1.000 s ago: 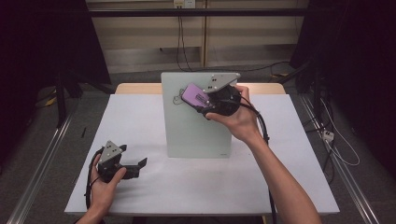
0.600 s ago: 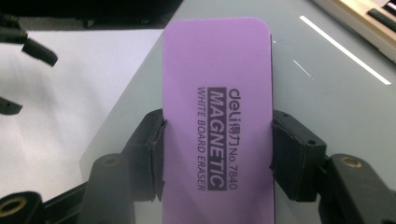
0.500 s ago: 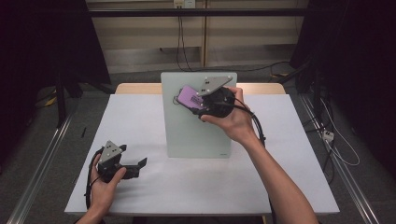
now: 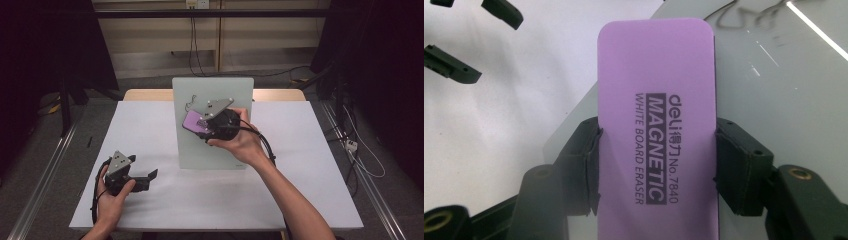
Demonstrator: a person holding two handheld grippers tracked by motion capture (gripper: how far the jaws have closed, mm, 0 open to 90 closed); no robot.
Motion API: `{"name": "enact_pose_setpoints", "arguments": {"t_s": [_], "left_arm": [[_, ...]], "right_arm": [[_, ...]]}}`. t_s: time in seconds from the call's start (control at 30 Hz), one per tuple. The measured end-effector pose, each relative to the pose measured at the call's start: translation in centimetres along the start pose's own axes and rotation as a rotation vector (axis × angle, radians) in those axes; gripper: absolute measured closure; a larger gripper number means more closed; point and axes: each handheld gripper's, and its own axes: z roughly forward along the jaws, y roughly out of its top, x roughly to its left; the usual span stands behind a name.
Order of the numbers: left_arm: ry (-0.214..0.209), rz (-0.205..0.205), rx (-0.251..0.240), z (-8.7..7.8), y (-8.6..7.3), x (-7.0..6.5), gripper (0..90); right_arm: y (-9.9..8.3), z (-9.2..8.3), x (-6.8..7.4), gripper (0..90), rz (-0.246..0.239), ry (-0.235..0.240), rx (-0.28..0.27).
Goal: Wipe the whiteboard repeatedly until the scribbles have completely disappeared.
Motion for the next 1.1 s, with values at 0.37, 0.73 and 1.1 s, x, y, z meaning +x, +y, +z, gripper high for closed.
{"name": "enact_pose_setpoints", "arguments": {"t_s": [0.37, 0.73, 1.1], "left_arm": [[0.005, -0.005, -0.001, 0.0, 0.0, 0.1, 5.7], [0.0, -0.004, -0.004, -0.1, 0.0, 0.1, 5.8], [-0.001, -0.004, -0.004, -0.1, 0.0, 0.1, 5.7]], "right_arm": [[-0.2, 0.8, 0.7, 41.8, -0.012, 0.021, 0.012], [1.1, -0.8, -0.9, 41.8, 0.02, -0.023, -0.029], [2.3, -2.1, -2.3, 41.8, 0.039, -0.066, -0.071]]}}
